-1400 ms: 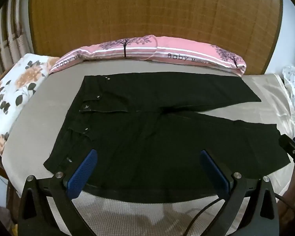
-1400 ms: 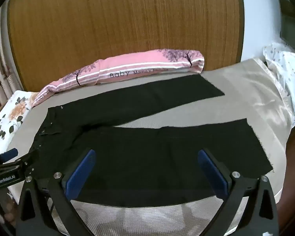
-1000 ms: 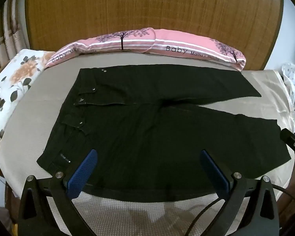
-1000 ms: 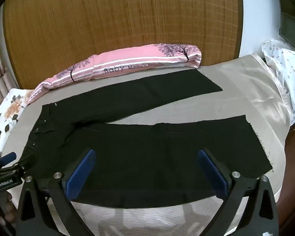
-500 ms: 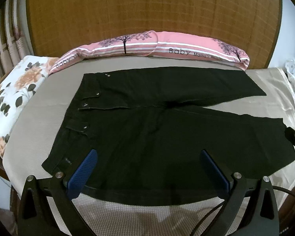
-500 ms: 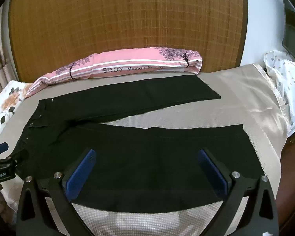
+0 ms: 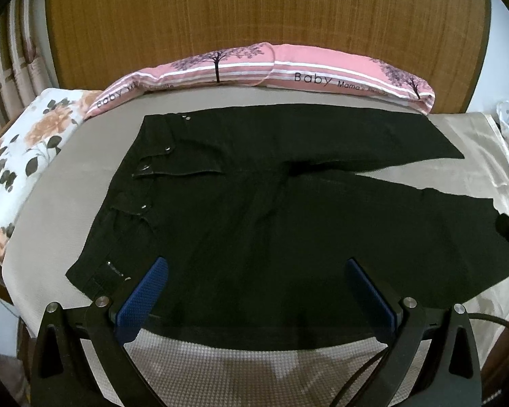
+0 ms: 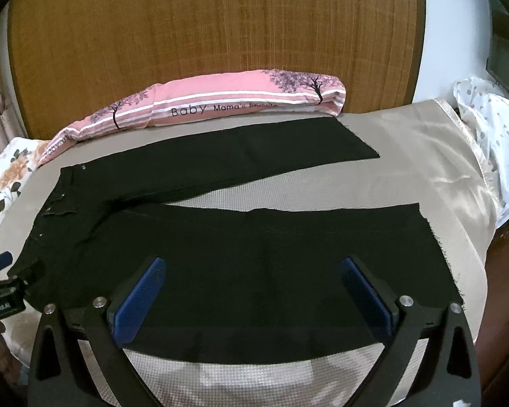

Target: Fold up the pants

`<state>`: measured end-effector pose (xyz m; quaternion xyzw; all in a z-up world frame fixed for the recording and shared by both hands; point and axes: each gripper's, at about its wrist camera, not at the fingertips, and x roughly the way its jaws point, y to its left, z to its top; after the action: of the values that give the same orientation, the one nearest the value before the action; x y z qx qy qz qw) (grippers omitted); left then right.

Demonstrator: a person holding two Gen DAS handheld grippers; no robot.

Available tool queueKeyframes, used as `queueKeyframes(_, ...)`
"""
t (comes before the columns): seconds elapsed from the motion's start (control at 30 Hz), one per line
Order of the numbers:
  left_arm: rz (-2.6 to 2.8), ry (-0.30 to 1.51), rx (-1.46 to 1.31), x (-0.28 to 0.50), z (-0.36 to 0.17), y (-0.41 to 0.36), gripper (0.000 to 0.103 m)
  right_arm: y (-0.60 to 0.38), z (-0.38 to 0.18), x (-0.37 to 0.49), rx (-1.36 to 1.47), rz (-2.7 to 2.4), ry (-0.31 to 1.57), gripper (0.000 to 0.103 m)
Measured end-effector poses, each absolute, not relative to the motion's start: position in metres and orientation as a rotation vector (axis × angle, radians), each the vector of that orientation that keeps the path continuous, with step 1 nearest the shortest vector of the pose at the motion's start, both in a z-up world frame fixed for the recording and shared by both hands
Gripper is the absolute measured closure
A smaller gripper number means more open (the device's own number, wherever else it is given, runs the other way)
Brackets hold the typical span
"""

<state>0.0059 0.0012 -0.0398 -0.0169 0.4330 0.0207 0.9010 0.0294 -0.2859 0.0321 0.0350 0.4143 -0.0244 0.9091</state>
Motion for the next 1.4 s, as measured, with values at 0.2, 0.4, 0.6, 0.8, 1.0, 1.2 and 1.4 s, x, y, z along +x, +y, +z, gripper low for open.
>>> queueKeyframes(0.2, 0.049, 0.911, -0.043, 0.006, -0.047, 0.001, 0.000, -0.286, 0.029, 0.030, 0.080, -0.046, 0.868, 0.001)
queueKeyframes(0.4, 0.058, 0.921, -0.039, 0.005, -0.054, 0.000, 0.000, -0.286, 0.025, 0.031, 0.089, -0.040, 0.888, 0.001)
queueKeyframes(0.6, 0.062, 0.931, -0.040, 0.005, -0.057, 0.002, 0.000, -0.287, 0.021, 0.033, 0.100, -0.040, 0.905, 0.001)
queueKeyframes(0.8, 0.069, 0.932, -0.042, 0.005, -0.059, 0.002, 0.000, -0.286, 0.020, 0.036, 0.102, -0.040, 0.909, 0.001)
queueKeyframes(1.0, 0.068, 0.933, -0.036, 0.004, -0.059, 0.000, 0.000, -0.286, 0.018, 0.037, 0.106, -0.044, 0.920, 0.001)
queueKeyframes(1.2, 0.069, 0.939, -0.033, 0.005, -0.059, -0.001, 0.000, -0.285, 0.015, 0.040, 0.107, -0.048, 0.933, 0.001)
queueKeyframes(1.4, 0.070, 0.942, -0.032, 0.005, -0.061, -0.001, 0.000, -0.285, 0.013, 0.041, 0.111, -0.047, 0.940, 0.001)
